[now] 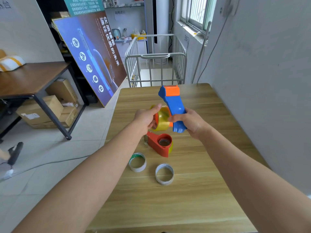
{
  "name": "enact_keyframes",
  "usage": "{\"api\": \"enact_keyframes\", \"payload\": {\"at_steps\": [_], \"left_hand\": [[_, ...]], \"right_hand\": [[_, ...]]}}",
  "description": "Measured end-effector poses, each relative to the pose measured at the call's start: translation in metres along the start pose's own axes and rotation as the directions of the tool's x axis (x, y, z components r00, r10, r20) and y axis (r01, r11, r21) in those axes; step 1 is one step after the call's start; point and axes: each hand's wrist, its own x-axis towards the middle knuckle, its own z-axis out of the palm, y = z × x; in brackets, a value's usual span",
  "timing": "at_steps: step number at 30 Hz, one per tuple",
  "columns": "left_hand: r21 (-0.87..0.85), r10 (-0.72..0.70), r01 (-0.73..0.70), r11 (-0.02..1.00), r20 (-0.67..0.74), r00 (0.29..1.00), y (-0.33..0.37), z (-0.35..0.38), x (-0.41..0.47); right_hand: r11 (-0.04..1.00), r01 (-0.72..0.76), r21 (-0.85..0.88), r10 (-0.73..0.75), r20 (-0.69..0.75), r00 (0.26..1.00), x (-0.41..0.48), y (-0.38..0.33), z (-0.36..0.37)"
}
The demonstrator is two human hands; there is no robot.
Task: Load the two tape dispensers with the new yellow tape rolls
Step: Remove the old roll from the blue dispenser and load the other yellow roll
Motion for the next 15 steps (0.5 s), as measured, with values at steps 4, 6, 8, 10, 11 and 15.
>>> {"api": "enact_keyframes", "payload": {"at_steps": [4, 6, 8, 10, 11, 15], "left_hand": [[0.122, -0.161, 0.154, 0.98, 0.051, 0.986, 0.003, -0.009, -0.004], [-0.016, -0.214, 0.222, 0.975, 0.198, 0.957, 0.004, -0.012, -0.004], [-0.064, -0.221, 0.24, 0.969, 0.222, 0.95, 0.002, -0.014, -0.003], [-0.054, -0.234, 0.253, 0.966, 0.24, 0.942, 0.001, -0.014, -0.002], [-0.053, -0.244, 0.266, 0.962, 0.258, 0.935, 0.0, -0.013, -0.002], [-0.093, -0.253, 0.294, 0.951, 0.306, 0.918, -0.003, -0.012, -0.004]], "right_hand": [[0.987, -0.03, 0.156, 0.02, 0.067, 0.998, 0.0, 0.001, 0.003], [0.981, -0.046, 0.186, 0.028, 0.099, 0.995, 0.002, 0.002, 0.004], [0.979, -0.06, 0.196, 0.039, 0.109, 0.993, 0.002, 0.001, 0.006], [0.977, -0.06, 0.205, 0.036, 0.119, 0.992, 0.003, 0.001, 0.007], [0.976, -0.056, 0.209, 0.032, 0.118, 0.993, 0.002, 0.001, 0.008], [0.973, -0.04, 0.227, 0.023, 0.078, 0.997, 0.003, 0.006, 0.008]]}}
